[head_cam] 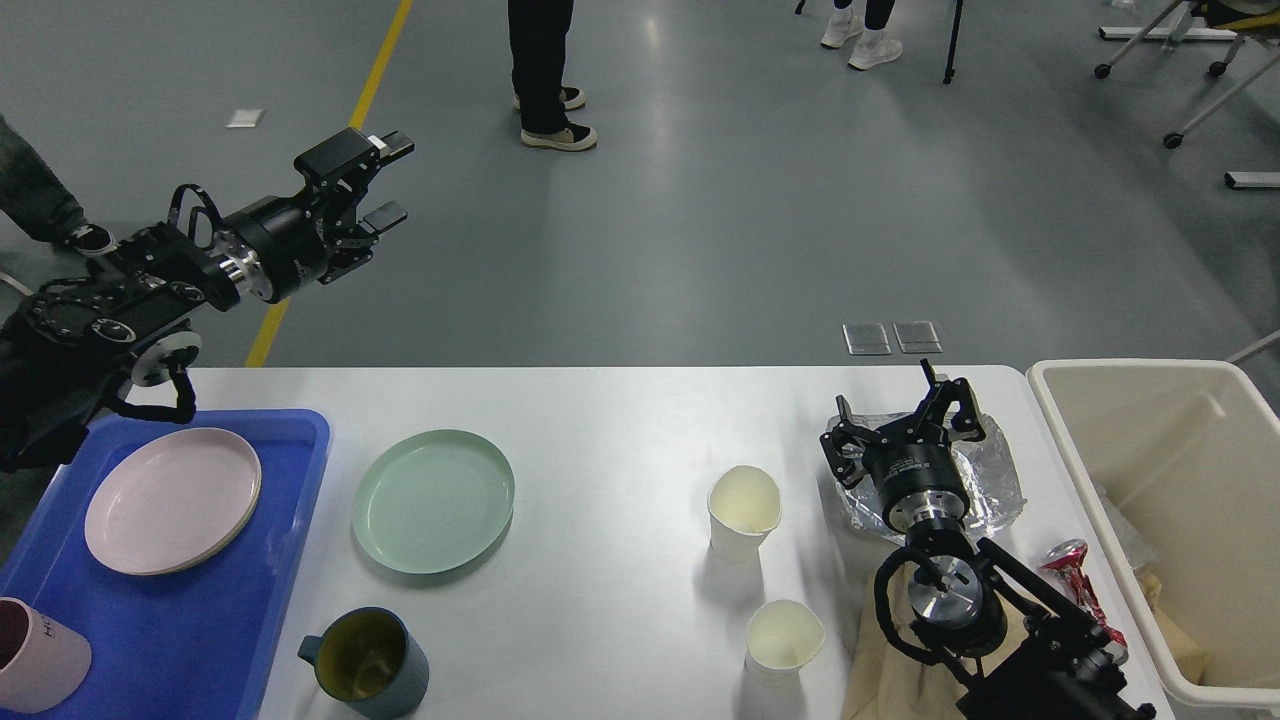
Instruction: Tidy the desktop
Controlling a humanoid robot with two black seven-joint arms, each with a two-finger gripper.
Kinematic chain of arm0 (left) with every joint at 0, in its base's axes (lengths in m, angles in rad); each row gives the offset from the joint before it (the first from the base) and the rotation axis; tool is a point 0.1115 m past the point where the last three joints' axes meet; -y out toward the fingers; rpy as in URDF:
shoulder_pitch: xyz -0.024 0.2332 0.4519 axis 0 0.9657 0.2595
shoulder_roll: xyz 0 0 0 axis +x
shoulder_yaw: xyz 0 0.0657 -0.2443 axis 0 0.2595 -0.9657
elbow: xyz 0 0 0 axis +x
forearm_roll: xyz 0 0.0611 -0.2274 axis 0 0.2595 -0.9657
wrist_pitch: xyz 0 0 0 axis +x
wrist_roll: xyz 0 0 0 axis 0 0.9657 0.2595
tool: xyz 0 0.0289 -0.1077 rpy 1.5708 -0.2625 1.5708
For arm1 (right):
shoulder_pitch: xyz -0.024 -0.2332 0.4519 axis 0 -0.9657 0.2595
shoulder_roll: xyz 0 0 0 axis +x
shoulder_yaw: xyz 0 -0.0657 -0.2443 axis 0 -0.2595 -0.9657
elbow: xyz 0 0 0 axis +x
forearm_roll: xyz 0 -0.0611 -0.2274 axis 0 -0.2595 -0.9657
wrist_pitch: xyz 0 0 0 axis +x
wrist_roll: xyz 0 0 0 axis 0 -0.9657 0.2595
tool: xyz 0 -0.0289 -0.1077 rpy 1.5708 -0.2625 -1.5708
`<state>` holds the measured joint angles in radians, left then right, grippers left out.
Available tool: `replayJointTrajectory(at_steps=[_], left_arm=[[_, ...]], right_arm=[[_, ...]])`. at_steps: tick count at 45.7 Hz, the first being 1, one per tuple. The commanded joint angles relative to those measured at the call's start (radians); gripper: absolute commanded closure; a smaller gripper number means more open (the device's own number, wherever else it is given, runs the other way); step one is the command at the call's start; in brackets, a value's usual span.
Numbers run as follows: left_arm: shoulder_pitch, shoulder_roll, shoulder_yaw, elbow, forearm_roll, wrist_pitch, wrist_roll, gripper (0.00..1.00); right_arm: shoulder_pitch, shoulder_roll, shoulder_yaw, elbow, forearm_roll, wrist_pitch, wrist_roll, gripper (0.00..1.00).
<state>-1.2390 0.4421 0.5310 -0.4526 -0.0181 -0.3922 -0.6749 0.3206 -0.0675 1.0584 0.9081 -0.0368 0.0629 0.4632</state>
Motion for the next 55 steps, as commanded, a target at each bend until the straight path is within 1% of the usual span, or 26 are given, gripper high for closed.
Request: replayJointTrajectory(at_steps=[1, 4, 9, 15, 20, 25, 29, 33, 36, 42, 48, 53, 55], left_arm=[[-0.019, 0.023, 0.106, 0.0, 0.001, -0.001, 0.0, 0.03], [-0.046, 0.035, 0.136, -0.001, 0.001, -0.002, 0.0, 0.03], [-0.089, 0.064, 0.146, -0.004, 0.001, -0.002, 0.0, 0.03], [-0.106, 0.092, 0.161, -0.015, 0.001, -0.002, 0.0, 0.03], [-0.135, 0.121, 0.233, -0.066, 0.001, -0.002, 0.0, 0.03], [-0.229, 0.122, 0.394, -0.141, 0.001, -0.002, 0.0, 0.03], [-0.332, 0.118, 0.594, -0.196, 0.001, -0.013, 0.0, 0.03], [-0.41, 0.112, 0.791, -0.239, 0.001, -0.019, 0.0, 0.03], [-0.45, 0.109, 0.863, -0.268, 0.001, -0.019, 0.0, 0.03], [-0.476, 0.089, 0.871, -0.314, 0.001, -0.019, 0.0, 0.03], [-0.471, 0.023, 0.87, -0.357, 0.001, -0.019, 0.0, 0.03], [-0.478, 0.018, 0.87, -0.416, 0.003, -0.025, 0.0, 0.03], [-0.482, 0.018, 0.863, -0.419, 0.001, -0.024, 0.0, 0.03]], right_arm=[[0.0, 0.0, 0.0, 0.0, 0.0, 0.0, 0.0, 0.0], [0.0, 0.0, 0.0, 0.0, 0.0, 0.0, 0.0, 0.0], [0.0, 0.0, 0.0, 0.0, 0.0, 0.0, 0.0, 0.0], [0.0, 0.0, 0.0, 0.0, 0.0, 0.0, 0.0, 0.0], [0.0, 0.0, 0.0, 0.0, 0.0, 0.0, 0.0, 0.0], [0.0, 0.0, 0.0, 0.0, 0.0, 0.0, 0.0, 0.0], [0.0, 0.0, 0.0, 0.0, 0.0, 0.0, 0.0, 0.0], [0.0, 0.0, 0.0, 0.0, 0.0, 0.0, 0.0, 0.0], [0.0, 0.0, 0.0, 0.0, 0.0, 0.0, 0.0, 0.0], [0.0, 0.0, 0.0, 0.0, 0.0, 0.0, 0.0, 0.0], [0.0, 0.0, 0.0, 0.0, 0.0, 0.0, 0.0, 0.0], [0.0, 0.0, 0.0, 0.0, 0.0, 0.0, 0.0, 0.0], [0.0, 0.0, 0.0, 0.0, 0.0, 0.0, 0.0, 0.0]])
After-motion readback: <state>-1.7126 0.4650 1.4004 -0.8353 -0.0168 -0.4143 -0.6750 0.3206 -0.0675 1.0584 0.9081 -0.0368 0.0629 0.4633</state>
